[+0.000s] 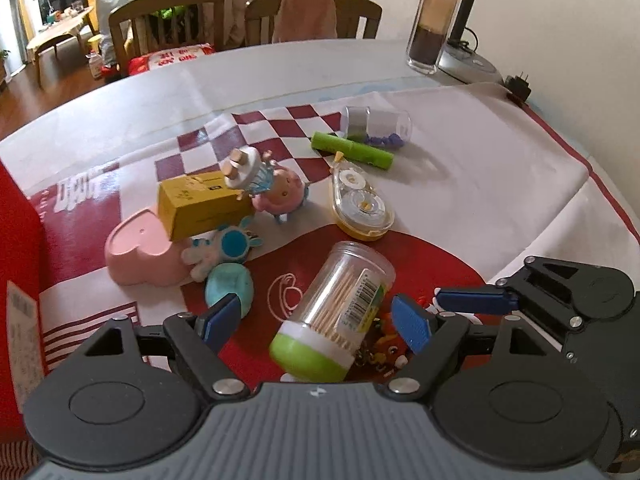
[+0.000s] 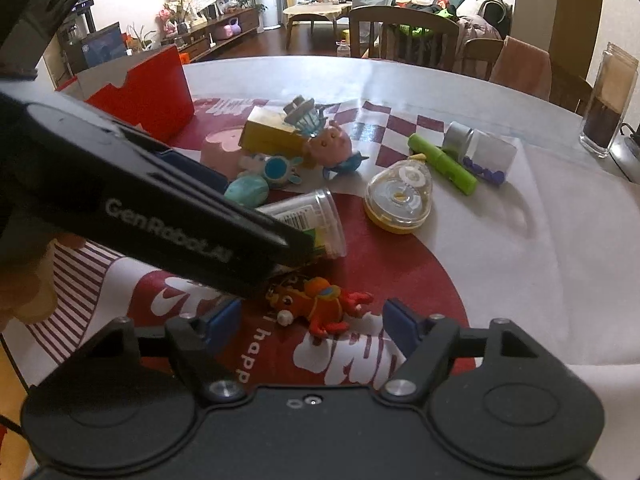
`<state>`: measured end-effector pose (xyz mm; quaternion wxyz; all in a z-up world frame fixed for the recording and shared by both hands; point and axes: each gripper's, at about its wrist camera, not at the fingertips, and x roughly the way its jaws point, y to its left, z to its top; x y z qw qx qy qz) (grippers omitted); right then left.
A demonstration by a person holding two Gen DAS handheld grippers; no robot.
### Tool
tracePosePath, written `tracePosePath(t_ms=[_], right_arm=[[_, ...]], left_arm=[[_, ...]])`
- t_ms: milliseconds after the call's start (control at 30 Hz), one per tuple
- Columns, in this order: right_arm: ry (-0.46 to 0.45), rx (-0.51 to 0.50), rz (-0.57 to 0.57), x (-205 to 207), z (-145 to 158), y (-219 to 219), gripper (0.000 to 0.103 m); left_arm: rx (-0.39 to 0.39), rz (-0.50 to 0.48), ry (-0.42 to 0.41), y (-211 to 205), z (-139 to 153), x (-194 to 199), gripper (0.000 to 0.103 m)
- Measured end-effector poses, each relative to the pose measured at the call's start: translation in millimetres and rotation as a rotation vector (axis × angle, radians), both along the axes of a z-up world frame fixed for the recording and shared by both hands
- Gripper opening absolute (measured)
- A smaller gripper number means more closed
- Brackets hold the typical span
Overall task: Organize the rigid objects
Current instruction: 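Grasp the clear toothpick jar with the left gripper while the right gripper grasps the orange toy figure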
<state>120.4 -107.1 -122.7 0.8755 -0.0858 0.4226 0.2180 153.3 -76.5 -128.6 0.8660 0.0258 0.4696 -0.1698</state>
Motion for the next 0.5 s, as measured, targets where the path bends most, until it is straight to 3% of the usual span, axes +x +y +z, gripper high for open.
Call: tracePosePath(t_ms=[133,200,233,400,500], right_arm=[[0.004,0.005,0.001,2,-2,1,0.077],[0.012,0.015,0.001,3,-2,2,0.077],[0.016,0.019,-0.002,4,-3,2,0.076],[0.026,0.048,-0.019,5,-4,0,0.074],[0.026,0.055,-0.024,5,-3,-1,0.067]], left_arm=[[0.007,-0.016,0.014,-6,-7,3,0.077],[0.008,-0.031,0.023,-9,-9,4,0.064],[0.011,-0.037,0.027,-10,-10,4,0.062],[0.003,-0.043,0.036,-9,-12,7,0.058],[-0.009,-0.037,0.042,-7,-12,8,0.056]])
